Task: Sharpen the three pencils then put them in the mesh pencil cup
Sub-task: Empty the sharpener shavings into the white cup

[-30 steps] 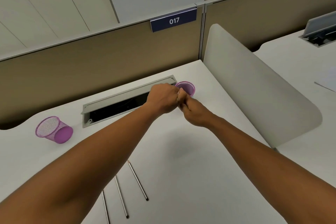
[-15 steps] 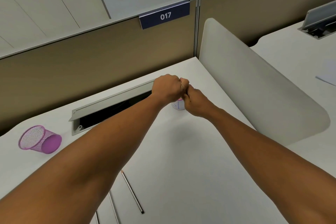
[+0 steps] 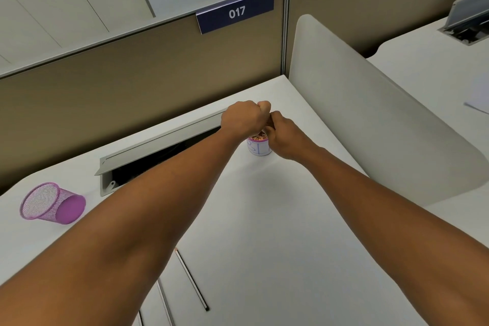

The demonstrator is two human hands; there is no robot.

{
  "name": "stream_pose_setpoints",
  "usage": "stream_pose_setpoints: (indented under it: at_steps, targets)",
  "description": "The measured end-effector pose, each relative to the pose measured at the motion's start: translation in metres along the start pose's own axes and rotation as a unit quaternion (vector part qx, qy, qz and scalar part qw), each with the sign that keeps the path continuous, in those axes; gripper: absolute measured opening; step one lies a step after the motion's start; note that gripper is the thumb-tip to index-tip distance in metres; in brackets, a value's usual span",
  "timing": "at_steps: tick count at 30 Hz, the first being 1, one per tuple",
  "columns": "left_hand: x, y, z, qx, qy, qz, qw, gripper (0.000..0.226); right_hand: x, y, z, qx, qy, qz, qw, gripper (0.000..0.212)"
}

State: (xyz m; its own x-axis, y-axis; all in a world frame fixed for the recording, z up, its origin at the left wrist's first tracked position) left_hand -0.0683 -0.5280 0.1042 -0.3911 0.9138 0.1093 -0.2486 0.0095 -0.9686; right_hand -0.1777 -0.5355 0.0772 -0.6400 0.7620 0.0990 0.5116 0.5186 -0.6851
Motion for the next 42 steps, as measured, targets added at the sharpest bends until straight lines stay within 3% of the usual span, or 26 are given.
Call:
stream_pose_setpoints:
  at_steps: [8, 12, 17, 26, 34, 37, 42]
  targets:
    - [-0.001, 0.009, -0.017, 0.044, -0.030, -0.009, 0.999, 0.027, -0.011, -0.002, 0.016, 0.049, 0.008, 0.003, 0.999, 0.032]
    - [-0.001, 0.023, -0.023, 0.035, -0.014, -0.036, 0.999, 0.041, -0.016, -0.002, 0.018, 0.092, -0.003, 0.003, 0.996, 0.039]
    - [-0.003, 0.034, -0.036, 0.031, -0.021, -0.030, 0.999, 0.064, -0.021, -0.013, 0.017, 0.107, -0.003, 0.070, 0.992, 0.043]
    - [0.000, 0.027, -0.049, 0.060, -0.050, -0.013, 0.997, 0.052, -0.028, -0.019, 0.010, 0.098, -0.020, 0.112, 0.989, 0.029]
    - [0.004, 0.026, -0.050, 0.095, -0.048, -0.006, 0.994, 0.037, -0.028, -0.012, 0.005, 0.123, -0.026, 0.062, 0.990, 0.052]
    - [0.007, 0.022, -0.049, 0.103, -0.050, 0.003, 0.993, 0.036, -0.027, -0.014, 0.003, 0.103, -0.044, 0.087, 0.990, 0.053]
    - [0.011, 0.017, -0.048, 0.120, -0.052, 0.009, 0.991, 0.034, -0.022, -0.023, 0.000, 0.027, -0.074, 0.172, 0.982, 0.034]
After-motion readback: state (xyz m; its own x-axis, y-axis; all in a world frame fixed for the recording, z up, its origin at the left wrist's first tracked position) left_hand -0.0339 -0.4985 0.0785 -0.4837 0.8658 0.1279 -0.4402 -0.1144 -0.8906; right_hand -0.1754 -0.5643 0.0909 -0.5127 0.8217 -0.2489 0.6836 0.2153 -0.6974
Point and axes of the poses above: each hand's wrist, its own x-axis away from the middle knuckle, its own y-axis out of the palm, z = x × y, the point moved 7 cm from there along -x, towards the middle knuckle
